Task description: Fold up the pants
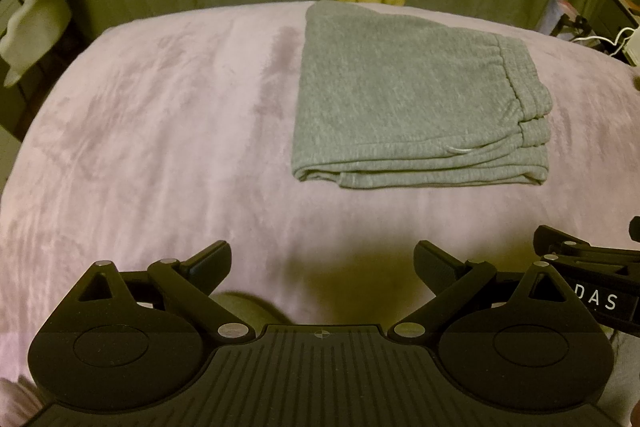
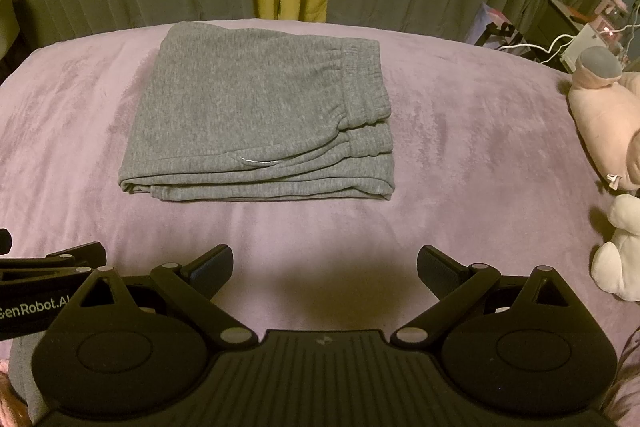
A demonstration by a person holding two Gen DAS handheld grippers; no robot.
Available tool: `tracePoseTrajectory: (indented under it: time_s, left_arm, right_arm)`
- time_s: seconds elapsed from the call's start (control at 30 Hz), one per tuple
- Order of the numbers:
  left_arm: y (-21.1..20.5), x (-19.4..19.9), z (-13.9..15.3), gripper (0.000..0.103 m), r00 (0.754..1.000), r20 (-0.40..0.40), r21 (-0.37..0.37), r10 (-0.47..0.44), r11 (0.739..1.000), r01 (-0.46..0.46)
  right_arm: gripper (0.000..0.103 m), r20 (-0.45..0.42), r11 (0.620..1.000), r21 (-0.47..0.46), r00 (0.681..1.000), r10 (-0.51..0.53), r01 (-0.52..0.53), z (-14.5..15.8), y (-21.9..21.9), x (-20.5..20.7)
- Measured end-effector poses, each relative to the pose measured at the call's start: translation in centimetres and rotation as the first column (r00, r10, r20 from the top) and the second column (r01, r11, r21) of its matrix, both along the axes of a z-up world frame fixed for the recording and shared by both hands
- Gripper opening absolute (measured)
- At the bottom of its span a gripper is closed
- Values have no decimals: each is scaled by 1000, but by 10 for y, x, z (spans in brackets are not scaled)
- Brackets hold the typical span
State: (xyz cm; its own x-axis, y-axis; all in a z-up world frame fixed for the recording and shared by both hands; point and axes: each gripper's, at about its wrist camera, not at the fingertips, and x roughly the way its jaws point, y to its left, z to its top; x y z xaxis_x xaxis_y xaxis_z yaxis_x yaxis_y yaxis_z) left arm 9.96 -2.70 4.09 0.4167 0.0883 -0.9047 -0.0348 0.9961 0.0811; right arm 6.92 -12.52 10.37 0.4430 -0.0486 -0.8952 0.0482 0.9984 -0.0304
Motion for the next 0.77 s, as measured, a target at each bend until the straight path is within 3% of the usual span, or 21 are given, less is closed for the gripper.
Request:
tracePoseTrajectory:
  time_s: [0.77]
  left_arm:
    - [-5, 0, 1, 101, 1000, 17, 12, 4, 1000, -4]
  right_arm:
    - [99, 7, 1000, -5, 1000, 2, -2, 0, 0, 1]
